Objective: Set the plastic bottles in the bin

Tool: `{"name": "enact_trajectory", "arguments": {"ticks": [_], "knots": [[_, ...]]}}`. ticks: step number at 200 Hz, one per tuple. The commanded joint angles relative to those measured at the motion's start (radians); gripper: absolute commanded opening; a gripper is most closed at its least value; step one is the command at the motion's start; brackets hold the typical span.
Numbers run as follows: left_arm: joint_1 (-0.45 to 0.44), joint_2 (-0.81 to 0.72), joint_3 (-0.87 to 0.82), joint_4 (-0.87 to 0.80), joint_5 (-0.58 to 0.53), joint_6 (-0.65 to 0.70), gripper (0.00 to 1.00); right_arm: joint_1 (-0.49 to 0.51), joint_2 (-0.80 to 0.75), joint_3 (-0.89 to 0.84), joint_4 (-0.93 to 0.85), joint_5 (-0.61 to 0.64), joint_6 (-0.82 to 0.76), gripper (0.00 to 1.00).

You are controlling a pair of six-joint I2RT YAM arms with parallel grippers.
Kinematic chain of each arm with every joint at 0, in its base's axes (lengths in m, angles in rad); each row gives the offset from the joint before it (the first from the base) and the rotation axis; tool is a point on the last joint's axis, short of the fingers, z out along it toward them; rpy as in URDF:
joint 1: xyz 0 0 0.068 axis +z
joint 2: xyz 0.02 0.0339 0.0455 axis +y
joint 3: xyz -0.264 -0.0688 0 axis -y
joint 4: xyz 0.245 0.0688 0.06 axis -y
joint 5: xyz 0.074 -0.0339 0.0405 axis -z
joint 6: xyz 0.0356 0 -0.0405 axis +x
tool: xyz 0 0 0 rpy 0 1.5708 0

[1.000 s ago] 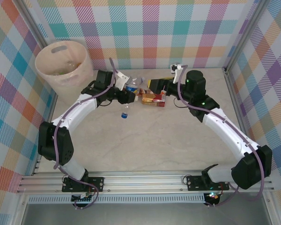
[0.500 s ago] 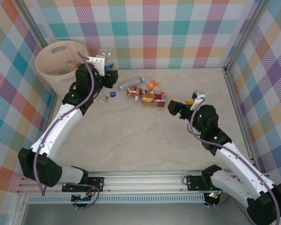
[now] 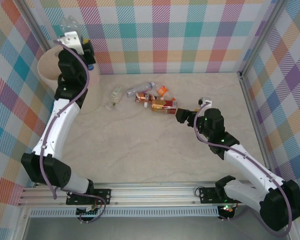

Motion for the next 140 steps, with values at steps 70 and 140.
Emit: {"name": "enact_trajectory", "arguments": {"ticks": [70, 140], "knots": [[0.242, 0.17, 0.087, 0.034, -0.092, -0.031, 0.47, 0.0, 0.078, 0.115, 0.013, -0.091, -0.028, 1.0], [0.287, 0.252, 0.027, -0.057, -0.22, -0.1, 0.52, 0.0, 0.146, 0.169, -0.015, -0.106, -0.003, 1.0]]}}
